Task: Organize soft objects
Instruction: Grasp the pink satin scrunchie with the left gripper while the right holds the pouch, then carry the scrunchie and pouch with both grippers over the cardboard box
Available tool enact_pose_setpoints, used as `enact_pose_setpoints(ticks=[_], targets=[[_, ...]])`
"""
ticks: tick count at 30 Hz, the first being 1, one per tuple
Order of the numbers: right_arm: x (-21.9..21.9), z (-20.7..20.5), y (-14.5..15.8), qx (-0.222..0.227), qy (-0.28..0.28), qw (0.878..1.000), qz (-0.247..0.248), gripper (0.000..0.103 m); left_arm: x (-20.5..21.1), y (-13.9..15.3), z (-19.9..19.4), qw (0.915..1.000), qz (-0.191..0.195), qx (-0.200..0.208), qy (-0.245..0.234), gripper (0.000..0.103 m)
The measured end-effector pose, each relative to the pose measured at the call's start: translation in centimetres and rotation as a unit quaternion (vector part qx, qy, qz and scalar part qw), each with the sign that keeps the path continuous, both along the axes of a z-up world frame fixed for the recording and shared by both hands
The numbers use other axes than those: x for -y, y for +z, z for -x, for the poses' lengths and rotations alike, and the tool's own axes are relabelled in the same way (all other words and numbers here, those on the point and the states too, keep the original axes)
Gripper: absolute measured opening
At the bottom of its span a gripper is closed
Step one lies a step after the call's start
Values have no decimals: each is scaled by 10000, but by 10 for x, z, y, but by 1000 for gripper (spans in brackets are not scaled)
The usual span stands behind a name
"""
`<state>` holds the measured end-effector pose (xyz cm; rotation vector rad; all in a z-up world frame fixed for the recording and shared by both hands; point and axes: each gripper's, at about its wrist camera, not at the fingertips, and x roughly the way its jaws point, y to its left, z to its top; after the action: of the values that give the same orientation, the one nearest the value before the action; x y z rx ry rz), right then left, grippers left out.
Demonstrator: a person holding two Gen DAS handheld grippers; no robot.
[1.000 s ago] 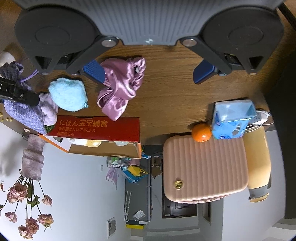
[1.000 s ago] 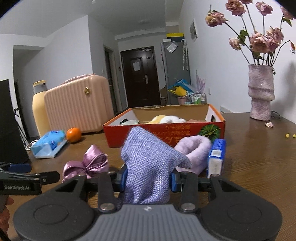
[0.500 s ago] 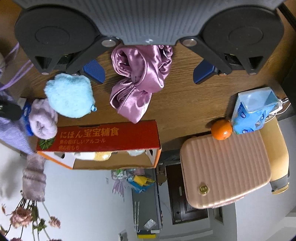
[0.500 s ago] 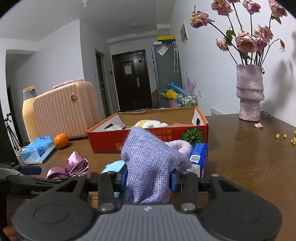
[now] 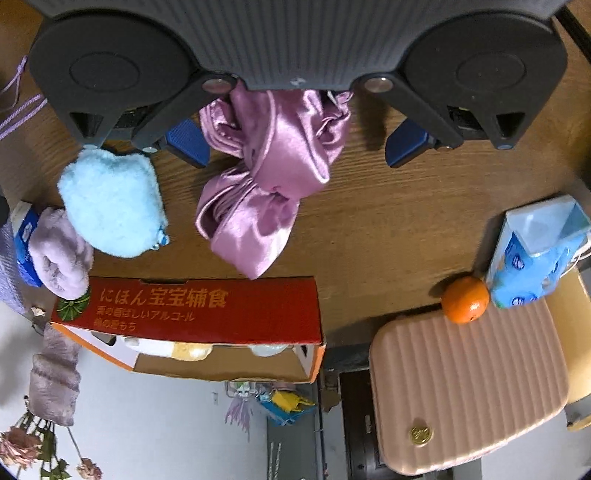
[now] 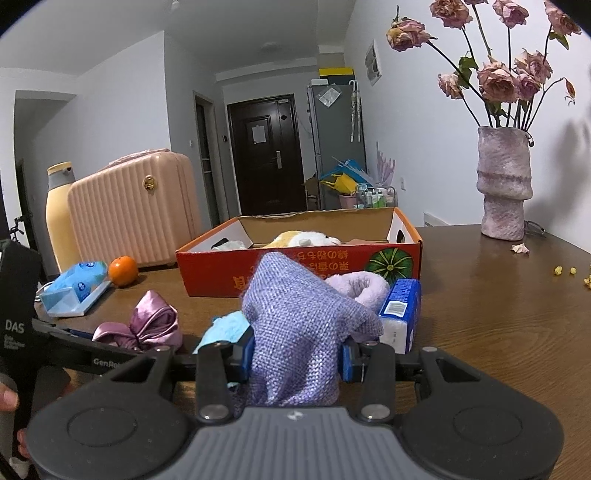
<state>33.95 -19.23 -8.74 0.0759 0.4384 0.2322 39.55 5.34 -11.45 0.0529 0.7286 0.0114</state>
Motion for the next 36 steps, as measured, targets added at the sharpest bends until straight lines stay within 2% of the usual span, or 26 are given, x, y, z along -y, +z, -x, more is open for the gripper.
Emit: enact_pose_setpoints(ticks=[3, 6, 8, 10, 13, 14, 19, 36], targets=[[-1, 0, -1, 5, 21, 10000, 18, 41, -2, -1, -1, 10000, 58, -55, 6, 101], [-1, 0, -1, -7, 33, 10000, 19, 41, -4, -1, 0, 9998, 193, -51, -53, 91], [-1, 0, -1, -5, 39, 10000, 12, 41, -3, 1, 1, 9997, 240, 3, -103, 74], [-1, 0, -1, 14, 53, 10000, -2, 41, -1, 2, 3, 9996, 233, 63, -167, 65], [-1, 1, -1, 31, 79, 10000, -16, 41, 1, 3, 5, 9993, 248, 116, -254, 43], [-1, 1, -1, 32, 85, 10000, -22, 41, 1, 4, 6, 9992, 255, 129, -269, 40], [-1, 2, -1, 42, 112, 9999, -45, 41, 2, 7, 11, 9993, 186, 264, -213, 35], [-2, 8, 6, 396, 178, 9990, -83, 41, 11, 36, 40, 9945, 454, 946, -11, 35]])
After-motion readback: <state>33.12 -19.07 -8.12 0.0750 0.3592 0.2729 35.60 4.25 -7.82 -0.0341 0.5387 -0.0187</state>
